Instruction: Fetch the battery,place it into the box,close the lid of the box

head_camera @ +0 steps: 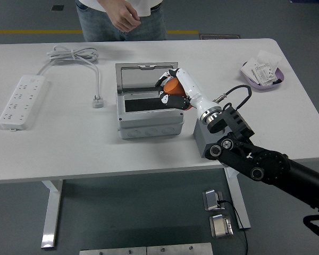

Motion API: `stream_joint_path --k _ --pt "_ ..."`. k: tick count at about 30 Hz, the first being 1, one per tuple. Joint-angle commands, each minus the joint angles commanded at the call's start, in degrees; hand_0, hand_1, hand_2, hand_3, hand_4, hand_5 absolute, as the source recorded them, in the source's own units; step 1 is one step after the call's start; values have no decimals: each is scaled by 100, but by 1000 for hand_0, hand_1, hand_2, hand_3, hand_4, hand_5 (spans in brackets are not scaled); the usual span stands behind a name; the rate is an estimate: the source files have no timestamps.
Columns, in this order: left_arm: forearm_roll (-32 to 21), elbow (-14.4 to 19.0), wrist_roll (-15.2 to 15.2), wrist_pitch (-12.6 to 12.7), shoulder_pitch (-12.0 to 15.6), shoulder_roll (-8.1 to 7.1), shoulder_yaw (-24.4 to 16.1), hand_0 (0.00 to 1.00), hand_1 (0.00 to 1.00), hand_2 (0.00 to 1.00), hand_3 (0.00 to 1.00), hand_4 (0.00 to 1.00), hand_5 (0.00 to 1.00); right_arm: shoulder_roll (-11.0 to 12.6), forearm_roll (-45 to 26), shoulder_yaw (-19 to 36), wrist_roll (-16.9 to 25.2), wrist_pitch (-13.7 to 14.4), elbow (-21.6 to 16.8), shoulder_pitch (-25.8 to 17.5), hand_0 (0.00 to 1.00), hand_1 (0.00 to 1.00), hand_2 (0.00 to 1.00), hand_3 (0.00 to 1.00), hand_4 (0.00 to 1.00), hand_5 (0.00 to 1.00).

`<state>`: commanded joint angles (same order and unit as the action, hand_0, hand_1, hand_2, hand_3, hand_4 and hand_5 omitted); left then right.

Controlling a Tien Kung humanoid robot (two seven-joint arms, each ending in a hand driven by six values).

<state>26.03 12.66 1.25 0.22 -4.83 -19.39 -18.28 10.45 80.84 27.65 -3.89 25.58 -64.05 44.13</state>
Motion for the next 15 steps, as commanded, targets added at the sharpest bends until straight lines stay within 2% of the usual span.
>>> stream_joint_path --k 4,8,15 --pt "-55 -1 11 -1 -7 -17 70 616 692 626 641 706 148 -165 544 -376 -423 -224 201 397 169 224 358 370 158 2" --pt "-131 -8 19 1 -12 -43 170 616 692 626 641 706 148 -313 888 -755 -618 -413 458 763 169 224 358 370 158 2" --pt "-242 -8 25 0 -60 -103 320 616 692 626 641 707 159 -717 606 -1533 -673 -621 1121 1315 180 232 350 368 156 2"
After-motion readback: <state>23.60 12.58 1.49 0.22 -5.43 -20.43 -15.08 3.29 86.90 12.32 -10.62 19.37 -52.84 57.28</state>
